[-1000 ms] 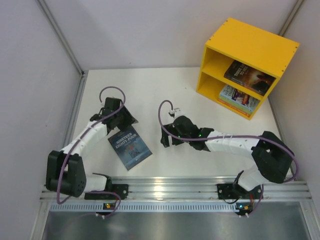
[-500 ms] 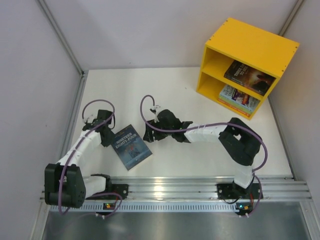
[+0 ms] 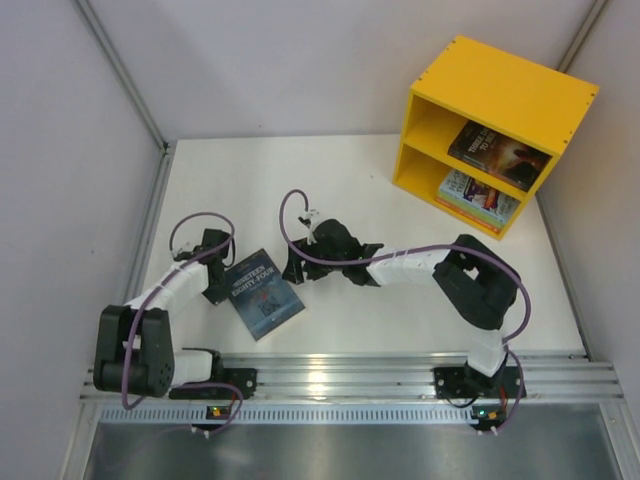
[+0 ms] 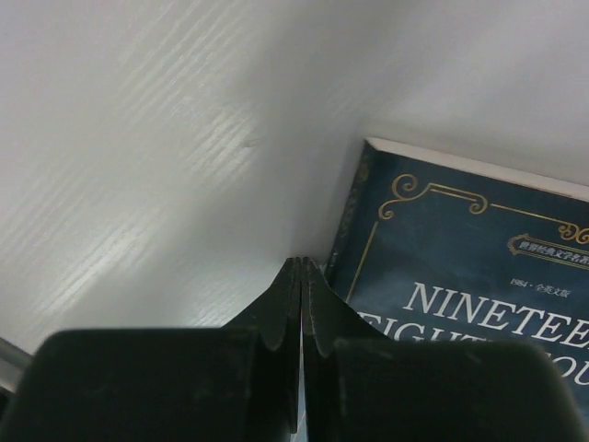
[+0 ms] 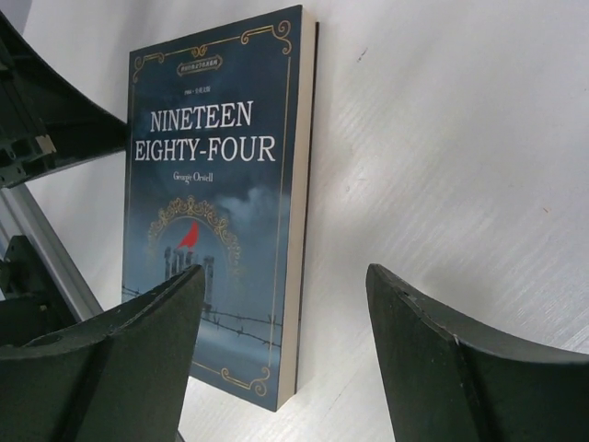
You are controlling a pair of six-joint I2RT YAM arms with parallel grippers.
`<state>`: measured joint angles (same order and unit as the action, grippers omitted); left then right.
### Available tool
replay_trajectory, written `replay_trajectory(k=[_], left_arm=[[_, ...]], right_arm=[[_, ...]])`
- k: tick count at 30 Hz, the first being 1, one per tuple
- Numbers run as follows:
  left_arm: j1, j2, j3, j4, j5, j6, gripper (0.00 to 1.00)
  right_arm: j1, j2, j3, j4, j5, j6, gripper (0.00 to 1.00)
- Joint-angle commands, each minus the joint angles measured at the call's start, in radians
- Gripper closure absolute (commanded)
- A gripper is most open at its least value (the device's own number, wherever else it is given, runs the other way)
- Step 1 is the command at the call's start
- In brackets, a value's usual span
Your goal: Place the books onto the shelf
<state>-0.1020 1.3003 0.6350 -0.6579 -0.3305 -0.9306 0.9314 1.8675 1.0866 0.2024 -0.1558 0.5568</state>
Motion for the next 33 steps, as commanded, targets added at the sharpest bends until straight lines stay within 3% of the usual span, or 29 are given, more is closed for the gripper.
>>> replay_trajectory(k=[1,7,14,25,31,33], left_arm=[[-0.022,-0.002,-0.044,0.134,0.123,-0.008,1.00],[-0.093,-0.049,-0.063,0.239,0.272,-0.059,1.00],[-0.217,-0.001,-0.047,0.362,0.393,-0.115,1.00],[-0.438,0.059,-0.037,0.454,0.413,-0.183,1.00],[-0.466,0.021,-0.051,0.489,0.443,-0.194,1.00],[-0.466,0.016,-0.055,0.489,0.441,-0.185,1.00]], right_arm=[[-0.009,0.004,0.007,0.025,-0.005,-0.029,0.29],[-0.058,-0.048,-0.066,-0.047,0.062,-0.130,0.28],[-0.175,-0.151,-0.212,-0.086,-0.004,-0.040,0.30],[-0.036,-0.310,-0.376,-0.104,0.153,0.317,0.39],[-0.029,-0.330,-0.409,-0.009,0.153,0.285,0.41],[-0.034,-0.335,-0.407,0.000,0.147,0.262,0.52]])
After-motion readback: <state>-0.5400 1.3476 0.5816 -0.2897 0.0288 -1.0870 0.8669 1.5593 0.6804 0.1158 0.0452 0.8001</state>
